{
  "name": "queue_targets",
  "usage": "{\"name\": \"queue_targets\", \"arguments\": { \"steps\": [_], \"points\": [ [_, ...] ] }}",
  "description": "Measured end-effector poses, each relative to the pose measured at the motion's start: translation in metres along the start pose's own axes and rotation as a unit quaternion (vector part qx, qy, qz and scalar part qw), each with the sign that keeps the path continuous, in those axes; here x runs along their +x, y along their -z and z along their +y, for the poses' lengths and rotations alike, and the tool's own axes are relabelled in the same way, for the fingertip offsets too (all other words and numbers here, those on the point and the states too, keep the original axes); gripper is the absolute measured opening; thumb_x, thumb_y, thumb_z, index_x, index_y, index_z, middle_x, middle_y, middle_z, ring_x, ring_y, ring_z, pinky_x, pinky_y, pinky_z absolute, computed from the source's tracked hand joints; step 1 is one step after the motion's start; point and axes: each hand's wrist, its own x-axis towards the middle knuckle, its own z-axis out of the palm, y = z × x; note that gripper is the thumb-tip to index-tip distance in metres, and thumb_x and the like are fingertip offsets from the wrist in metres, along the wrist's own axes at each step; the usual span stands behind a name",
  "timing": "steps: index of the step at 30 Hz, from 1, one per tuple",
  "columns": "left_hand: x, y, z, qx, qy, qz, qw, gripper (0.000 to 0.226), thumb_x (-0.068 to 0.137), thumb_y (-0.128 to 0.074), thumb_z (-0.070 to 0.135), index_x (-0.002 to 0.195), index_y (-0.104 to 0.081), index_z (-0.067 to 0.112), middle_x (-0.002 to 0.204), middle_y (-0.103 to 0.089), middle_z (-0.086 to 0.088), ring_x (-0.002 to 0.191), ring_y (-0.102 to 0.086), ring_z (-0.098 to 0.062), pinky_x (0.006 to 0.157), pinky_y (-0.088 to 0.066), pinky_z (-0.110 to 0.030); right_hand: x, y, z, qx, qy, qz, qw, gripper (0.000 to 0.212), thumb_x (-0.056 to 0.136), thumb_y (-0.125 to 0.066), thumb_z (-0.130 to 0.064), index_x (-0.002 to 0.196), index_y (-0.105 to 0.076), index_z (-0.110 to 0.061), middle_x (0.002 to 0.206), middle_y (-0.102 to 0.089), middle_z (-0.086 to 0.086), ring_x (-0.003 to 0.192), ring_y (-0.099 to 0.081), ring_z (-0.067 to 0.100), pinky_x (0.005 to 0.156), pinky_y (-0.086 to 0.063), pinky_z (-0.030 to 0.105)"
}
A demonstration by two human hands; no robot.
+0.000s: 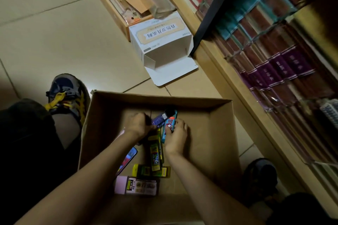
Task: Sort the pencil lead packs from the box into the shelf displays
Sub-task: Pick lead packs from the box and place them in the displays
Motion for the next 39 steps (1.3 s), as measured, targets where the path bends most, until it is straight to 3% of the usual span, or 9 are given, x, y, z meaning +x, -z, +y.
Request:
{"name": "queue_targets", "arguments": {
  "steps": [3, 10, 14, 21, 26, 29, 32, 34, 39],
  "points": [
    [-0.008, 0.005, -0.01, 0.019, -0.028, 0.0, 0.999, 0.027, 0.084, -0.069, 0.025, 0.099, -0.067, 0.003, 0.101, -0.066, -0.017, 0.1, -0.058, -0.031, 0.067, -0.033, -0.026, -0.007, -0.008, -0.006, -0.025, -0.022, 0.003, 0.999, 0.039, 0.085, -0.065, -0.015, 0.12, -0.053, -0.006, 0.125, -0.051, 0.012, 0.12, -0.045, 0.027, 0.102, -0.035, 0.036],
    [-0.028, -0.006, -0.02, -0.037, -0.052, 0.045, 0.997, 0.041, 0.08, -0.074, 0.023, 0.112, -0.056, 0.006, 0.114, -0.06, -0.014, 0.104, -0.055, -0.026, 0.082, -0.04, -0.028, -0.006, -0.012, -0.015, -0.067, -0.1, -0.026, 0.992, 0.041, 0.082, -0.068, -0.022, 0.118, -0.055, -0.006, 0.125, -0.056, 0.013, 0.119, -0.05, 0.029, 0.1, -0.04, 0.033],
    [-0.026, -0.016, -0.018, 0.047, -0.027, 0.062, 0.997, 0.047, 0.079, -0.072, 0.036, 0.116, -0.055, 0.013, 0.116, -0.056, -0.012, 0.11, -0.05, -0.027, 0.09, -0.039, -0.034, -0.001, -0.002, -0.01, 0.012, -0.154, -0.106, 0.982, 0.024, 0.081, -0.071, -0.021, 0.101, -0.067, -0.008, 0.106, -0.069, 0.009, 0.098, -0.064, 0.024, 0.076, -0.046, 0.026],
    [-0.025, -0.016, -0.009, 0.103, -0.049, 0.03, 0.993, 0.039, 0.091, -0.056, 0.04, 0.117, -0.048, 0.012, 0.122, -0.056, -0.013, 0.114, -0.048, -0.03, 0.092, -0.035, -0.035, 0.002, 0.029, 0.009, 0.178, -0.223, -0.162, 0.945, 0.014, 0.083, -0.069, -0.008, 0.095, -0.061, -0.007, 0.105, -0.067, 0.016, 0.09, -0.064, 0.025, 0.079, -0.052, 0.034],
    [-0.04, 0.001, 0.005, -0.103, -0.085, -0.028, 0.991, 0.036, 0.089, -0.064, 0.02, 0.12, -0.052, 0.005, 0.114, -0.063, -0.014, 0.103, -0.058, -0.027, 0.086, -0.046, -0.032, -0.005, 0.068, 0.02, 0.235, -0.206, -0.203, 0.928, 0.029, 0.084, -0.067, -0.006, 0.11, -0.06, 0.001, 0.107, -0.066, 0.017, 0.086, -0.063, 0.024, 0.07, -0.053, 0.029],
    [-0.062, 0.005, 0.022, -0.299, -0.062, -0.076, 0.949, 0.036, 0.088, -0.061, 0.005, 0.123, -0.053, 0.003, 0.104, -0.066, -0.012, 0.089, -0.062, -0.017, 0.077, -0.051, -0.025, -0.01, 0.097, 0.02, 0.303, -0.179, -0.23, 0.907, 0.043, 0.081, -0.068, -0.001, 0.122, -0.055, 0.001, 0.105, -0.066, 0.016, 0.091, -0.064, 0.026, 0.081, -0.053, 0.035],
    [-0.088, 0.003, 0.044, -0.425, -0.03, -0.11, 0.898, 0.024, 0.093, -0.055, 0.011, 0.117, -0.054, 0.006, 0.087, -0.067, -0.005, 0.067, -0.065, -0.007, 0.057, -0.053, -0.018, -0.02, 0.126, 0.011, 0.384, -0.154, -0.253, 0.875, 0.04, 0.081, -0.064, 0.006, 0.12, -0.054, 0.005, 0.093, -0.067, 0.012, 0.079, -0.066, 0.019, 0.073, -0.056, 0.027],
    [-0.104, 0.002, 0.059, -0.479, -0.029, -0.125, 0.868, 0.02, 0.095, -0.052, 0.015, 0.113, -0.053, 0.008, 0.085, -0.067, -0.005, 0.064, -0.066, -0.008, 0.055, -0.053, -0.02, -0.028, 0.145, 0.005, 0.413, -0.131, -0.252, 0.865, 0.037, 0.082, -0.062, 0.008, 0.118, -0.054, 0.005, 0.09, -0.067, 0.012, 0.075, -0.066, 0.017, 0.072, -0.056, 0.028],
    [-0.141, 0.007, 0.096, -0.515, -0.062, -0.13, 0.845, 0.039, 0.089, -0.06, 0.021, 0.125, -0.051, 0.011, 0.117, -0.064, -0.013, 0.104, -0.065, -0.028, 0.089, -0.053, -0.045, -0.054, 0.194, -0.005, 0.431, -0.07, -0.217, 0.873, 0.032, 0.084, -0.061, 0.004, 0.115, -0.054, 0.0, 0.104, -0.067, 0.017, 0.088, -0.066, 0.021, 0.08, -0.054, 0.032]
  ]
}}
